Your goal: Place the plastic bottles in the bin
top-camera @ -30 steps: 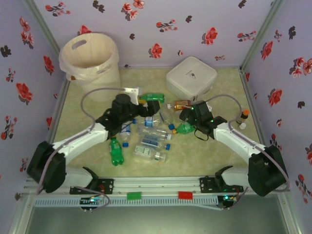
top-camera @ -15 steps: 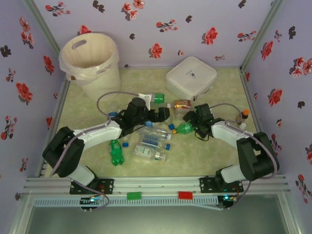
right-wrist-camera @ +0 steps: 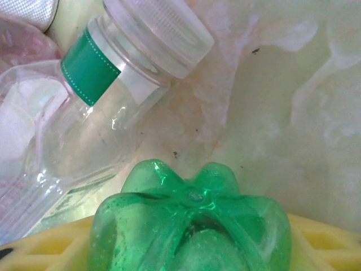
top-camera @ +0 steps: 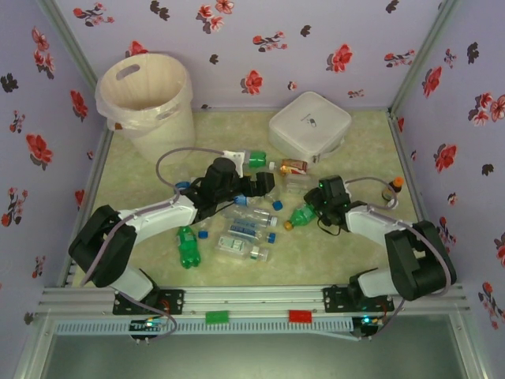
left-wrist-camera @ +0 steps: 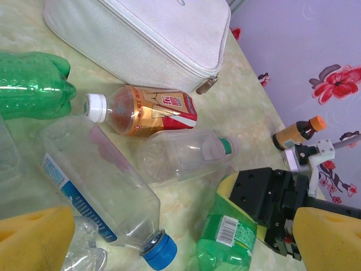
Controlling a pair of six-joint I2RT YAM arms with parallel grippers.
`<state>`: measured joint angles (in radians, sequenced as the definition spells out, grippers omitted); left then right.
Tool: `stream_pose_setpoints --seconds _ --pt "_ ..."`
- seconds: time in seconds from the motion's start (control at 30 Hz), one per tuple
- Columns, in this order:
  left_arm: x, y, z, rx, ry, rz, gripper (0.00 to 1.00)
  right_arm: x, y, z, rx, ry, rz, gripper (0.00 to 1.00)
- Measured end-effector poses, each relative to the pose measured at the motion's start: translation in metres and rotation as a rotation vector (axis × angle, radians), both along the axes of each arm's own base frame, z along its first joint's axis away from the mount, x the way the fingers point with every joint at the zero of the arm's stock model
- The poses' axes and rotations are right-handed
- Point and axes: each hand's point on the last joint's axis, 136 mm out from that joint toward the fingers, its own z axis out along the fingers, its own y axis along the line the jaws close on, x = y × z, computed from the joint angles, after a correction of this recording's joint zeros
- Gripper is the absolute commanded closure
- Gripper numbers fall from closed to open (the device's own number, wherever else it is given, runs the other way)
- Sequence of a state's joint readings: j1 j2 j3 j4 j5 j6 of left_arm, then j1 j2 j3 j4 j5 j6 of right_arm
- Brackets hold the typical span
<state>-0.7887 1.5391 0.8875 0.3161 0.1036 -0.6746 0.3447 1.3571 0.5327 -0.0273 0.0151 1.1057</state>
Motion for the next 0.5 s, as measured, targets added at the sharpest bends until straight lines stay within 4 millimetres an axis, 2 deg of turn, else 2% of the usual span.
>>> stream_pose_setpoints --seconds 0.07,0.27,0.5 --pt "0.0 0.0 -0.001 0.005 0.001 -0.002 0.0 -0.001 -0.002 0.006 -0.004 -0.022 -0.001 0.43" --pt "-0.004 -0.003 0.001 0.006 -0.011 -0.04 0.0 0.009 0.0 0.044 -0.008 -0.144 0.043 0.51" --pt "-0.026 -0.03 0.018 -0.107 -0.023 -0.227 0.0 0.026 0.011 0.085 0.009 -0.252 0.097 0.52"
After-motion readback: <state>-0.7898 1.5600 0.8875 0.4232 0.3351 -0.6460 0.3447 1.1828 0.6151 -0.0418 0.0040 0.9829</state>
